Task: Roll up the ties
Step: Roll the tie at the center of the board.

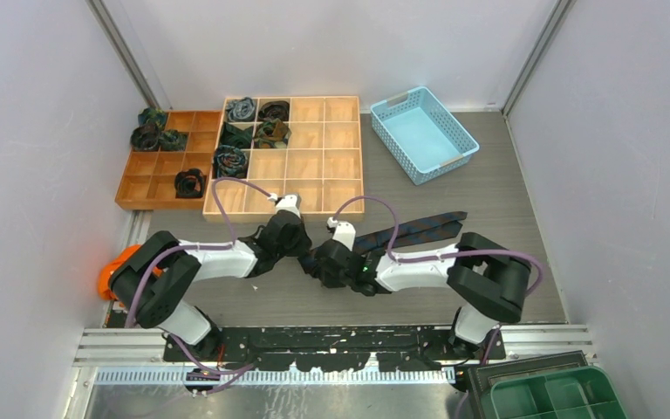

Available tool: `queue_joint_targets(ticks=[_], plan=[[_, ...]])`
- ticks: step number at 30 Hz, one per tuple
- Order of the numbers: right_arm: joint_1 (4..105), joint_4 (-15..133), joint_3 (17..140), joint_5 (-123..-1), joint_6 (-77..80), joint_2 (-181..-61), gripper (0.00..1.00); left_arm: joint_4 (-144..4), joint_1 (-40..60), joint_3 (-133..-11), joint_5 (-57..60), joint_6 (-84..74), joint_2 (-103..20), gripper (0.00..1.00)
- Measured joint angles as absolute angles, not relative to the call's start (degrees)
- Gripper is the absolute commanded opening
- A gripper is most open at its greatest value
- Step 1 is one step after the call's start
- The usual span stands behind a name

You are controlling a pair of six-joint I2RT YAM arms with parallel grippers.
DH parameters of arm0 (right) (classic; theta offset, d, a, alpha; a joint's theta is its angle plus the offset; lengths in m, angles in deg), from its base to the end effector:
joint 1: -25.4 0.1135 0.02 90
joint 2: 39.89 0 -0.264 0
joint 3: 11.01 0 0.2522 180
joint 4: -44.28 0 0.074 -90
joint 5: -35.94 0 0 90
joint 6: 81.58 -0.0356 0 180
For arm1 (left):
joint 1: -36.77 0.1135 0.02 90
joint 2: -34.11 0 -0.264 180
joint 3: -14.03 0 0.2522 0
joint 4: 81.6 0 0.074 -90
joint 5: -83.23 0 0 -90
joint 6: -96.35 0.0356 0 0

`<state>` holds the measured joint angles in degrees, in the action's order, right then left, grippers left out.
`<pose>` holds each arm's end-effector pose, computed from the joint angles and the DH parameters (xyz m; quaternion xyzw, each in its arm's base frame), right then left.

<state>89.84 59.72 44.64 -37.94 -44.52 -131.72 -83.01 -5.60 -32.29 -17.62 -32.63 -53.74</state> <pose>0.1380 0.2656 0.1437 -0.0478 0.9350 0.2092 0.2823 0.2130 -0.1852 0.1399 -0.0131 0.9035 -0.2086 0.3742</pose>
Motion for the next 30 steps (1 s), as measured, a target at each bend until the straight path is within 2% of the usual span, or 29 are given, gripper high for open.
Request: queue_joint_targets(ticks=[9,14,18,23,30], plan=[[89.8,56.3,52.7,-36.4,-44.2,-140.4,0.01,-85.1,-5.6,-31.5,-16.7,-32.7,-53.9,0.0],[89.8,55.3,52.1,-36.3,-44.3,-140.1,0.01,-84.3,-5.5,-31.5,-16.7,-32.6,-53.5,0.0],[89.9,55.0,49.7,-36.4,-44.9,-138.1,0.01,-76.0,-4.5,-33.2,-18.2,-31.7,-50.5,0.0],[90.4,55.1,46.8,-36.6,-46.6,-135.7,0.01,-70.7,0.7,-36.1,-19.2,-29.7,-46.3,0.0],[91.0,55.0,46.4,-35.3,-48.9,-135.4,0.01,-74.0,5.2,-36.7,-12.8,-29.0,-51.6,0.0]])
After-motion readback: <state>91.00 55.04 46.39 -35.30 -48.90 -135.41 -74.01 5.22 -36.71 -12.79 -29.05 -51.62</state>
